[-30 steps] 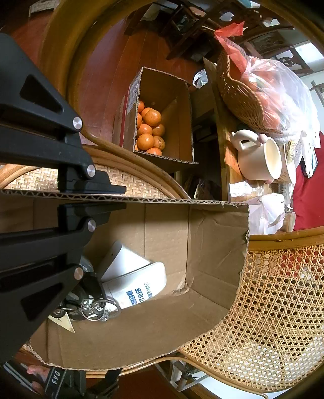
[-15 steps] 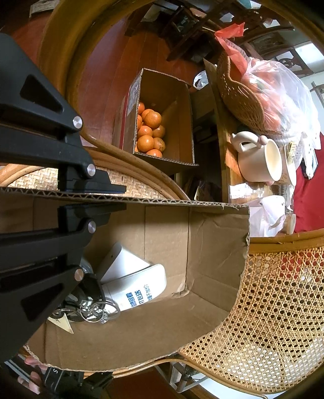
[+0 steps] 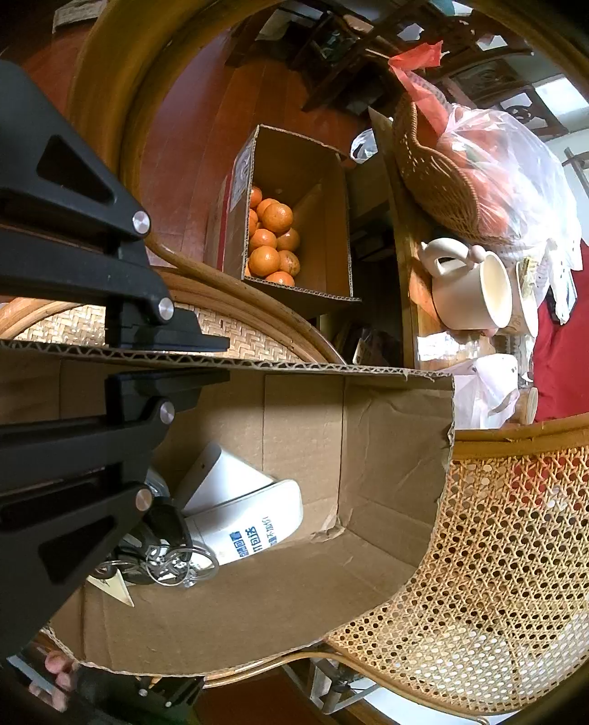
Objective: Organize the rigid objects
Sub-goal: 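Close the right tool around the white tube and lift it, then carry the white tube into the box and open the right tool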
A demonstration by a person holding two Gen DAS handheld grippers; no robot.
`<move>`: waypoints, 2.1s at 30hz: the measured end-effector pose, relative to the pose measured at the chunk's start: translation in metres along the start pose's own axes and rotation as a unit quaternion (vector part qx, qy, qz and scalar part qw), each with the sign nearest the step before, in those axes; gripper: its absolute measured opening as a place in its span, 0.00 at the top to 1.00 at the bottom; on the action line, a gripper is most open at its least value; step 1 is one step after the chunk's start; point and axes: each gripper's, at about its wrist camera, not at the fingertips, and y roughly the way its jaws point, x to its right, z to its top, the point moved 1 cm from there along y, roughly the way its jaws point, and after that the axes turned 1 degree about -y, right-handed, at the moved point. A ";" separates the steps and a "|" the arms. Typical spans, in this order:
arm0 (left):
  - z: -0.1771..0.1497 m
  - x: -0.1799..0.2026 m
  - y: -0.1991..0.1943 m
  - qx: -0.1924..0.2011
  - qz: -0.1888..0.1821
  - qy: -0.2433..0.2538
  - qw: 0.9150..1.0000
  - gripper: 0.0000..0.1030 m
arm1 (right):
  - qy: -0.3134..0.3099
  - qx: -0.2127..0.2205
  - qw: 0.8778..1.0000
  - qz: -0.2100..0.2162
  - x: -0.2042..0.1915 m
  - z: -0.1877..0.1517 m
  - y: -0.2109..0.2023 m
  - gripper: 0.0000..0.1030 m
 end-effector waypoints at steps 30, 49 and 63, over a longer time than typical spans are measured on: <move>0.000 -0.001 0.001 -0.002 -0.001 -0.003 1.000 0.94 | 0.202 0.075 0.951 0.222 0.062 0.008 -0.081 0.72; 0.000 -0.002 0.001 -0.002 0.000 -0.003 1.000 0.94 | 0.122 0.148 0.954 0.230 0.000 0.034 -0.127 0.72; 0.000 -0.002 0.000 -0.002 0.000 -0.003 1.000 0.94 | 0.031 0.111 0.976 0.185 -0.058 0.033 -0.101 0.72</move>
